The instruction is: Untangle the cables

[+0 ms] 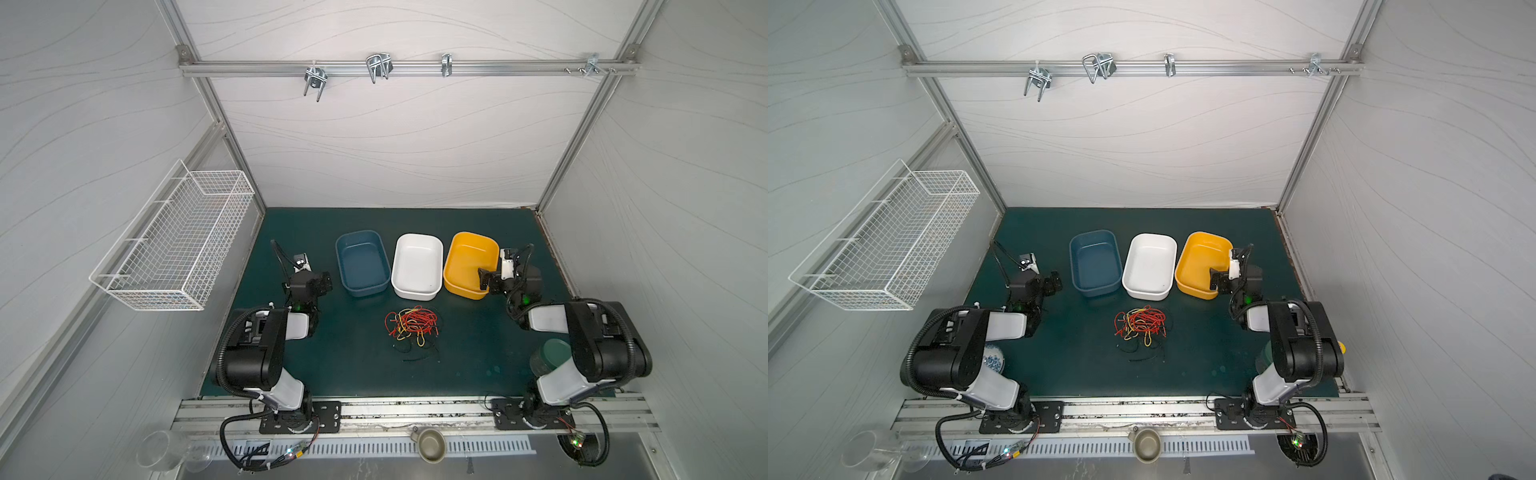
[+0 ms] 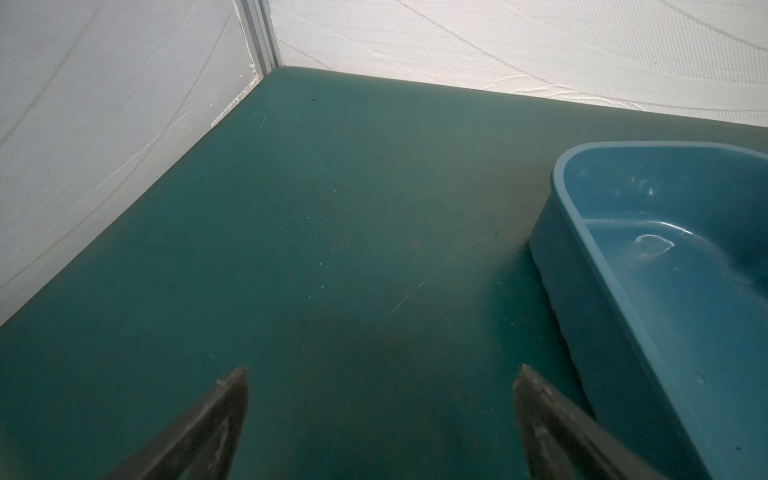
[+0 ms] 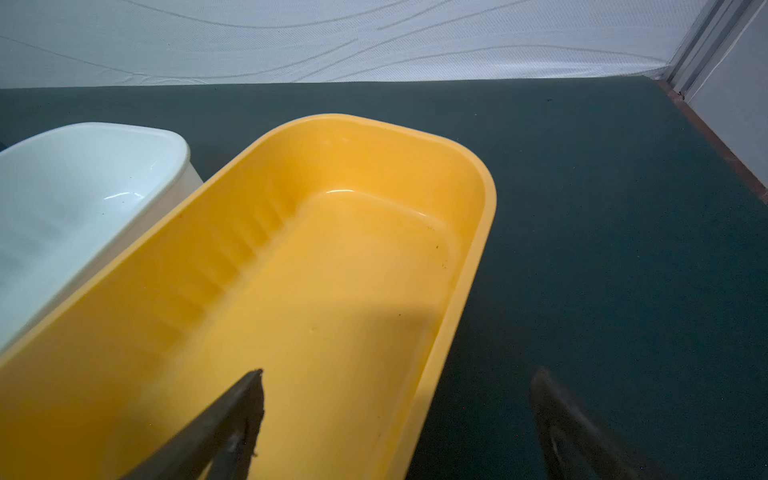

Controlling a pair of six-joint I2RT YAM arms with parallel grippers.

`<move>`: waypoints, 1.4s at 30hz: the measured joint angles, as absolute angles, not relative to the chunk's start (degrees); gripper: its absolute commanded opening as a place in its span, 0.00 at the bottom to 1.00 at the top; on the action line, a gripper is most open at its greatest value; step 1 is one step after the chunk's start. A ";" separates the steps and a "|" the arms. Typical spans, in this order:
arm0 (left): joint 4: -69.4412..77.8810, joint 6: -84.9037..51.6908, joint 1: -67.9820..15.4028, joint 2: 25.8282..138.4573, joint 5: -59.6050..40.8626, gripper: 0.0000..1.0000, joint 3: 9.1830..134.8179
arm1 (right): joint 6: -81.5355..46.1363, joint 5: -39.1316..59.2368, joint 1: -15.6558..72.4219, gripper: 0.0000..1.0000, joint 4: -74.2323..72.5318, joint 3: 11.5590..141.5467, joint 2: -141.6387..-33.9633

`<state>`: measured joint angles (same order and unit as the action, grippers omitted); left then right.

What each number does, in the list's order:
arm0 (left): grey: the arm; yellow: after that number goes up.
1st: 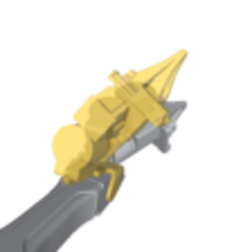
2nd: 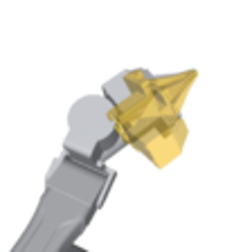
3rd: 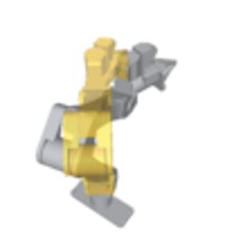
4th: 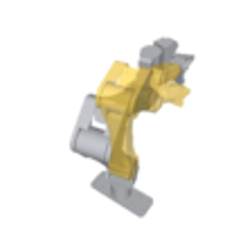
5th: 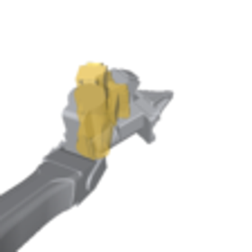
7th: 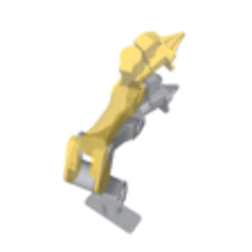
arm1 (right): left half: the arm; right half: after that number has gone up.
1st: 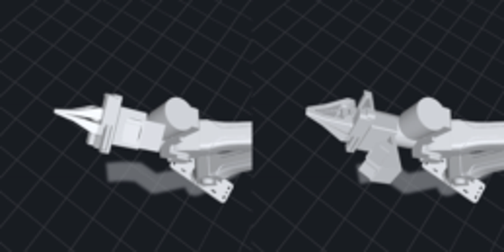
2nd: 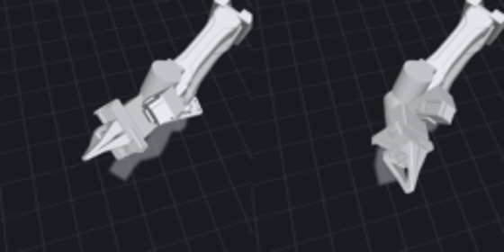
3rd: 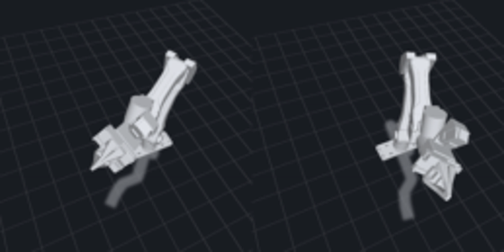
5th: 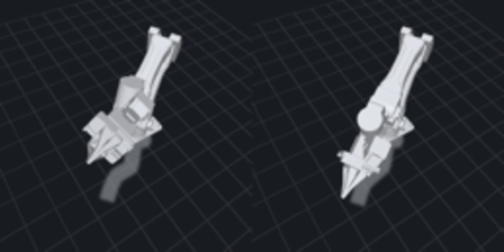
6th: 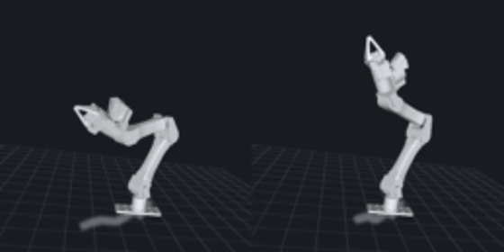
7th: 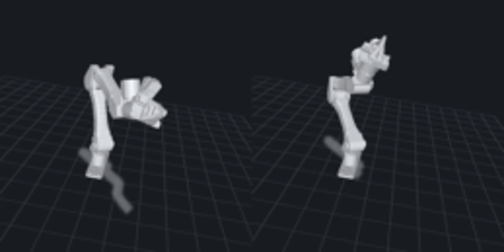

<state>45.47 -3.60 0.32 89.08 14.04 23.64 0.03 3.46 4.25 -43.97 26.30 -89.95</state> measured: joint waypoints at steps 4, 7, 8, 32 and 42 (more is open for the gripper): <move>45.47 -3.60 0.32 89.08 14.04 1.00 23.64 | 0.03 3.46 4.25 0.99 -43.97 26.30 -89.95; 45.47 -3.60 0.32 89.08 14.04 1.00 23.64 | 0.03 3.46 4.25 0.99 -43.97 26.30 -89.95; 45.47 -3.60 0.32 89.08 14.04 1.00 23.64 | 0.03 3.46 4.25 0.99 -43.97 26.30 -89.95; 45.50 -3.60 0.32 89.08 14.04 1.00 23.64 | 0.03 3.70 4.10 0.99 -43.97 26.30 -89.95; 45.47 -3.60 0.32 89.08 14.04 1.00 23.64 | 0.03 4.40 3.64 0.99 -43.97 26.30 -89.95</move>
<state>45.47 -3.60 0.32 89.08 14.04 23.64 0.03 4.40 3.64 -43.97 26.30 -89.95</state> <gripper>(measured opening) 0.998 0.992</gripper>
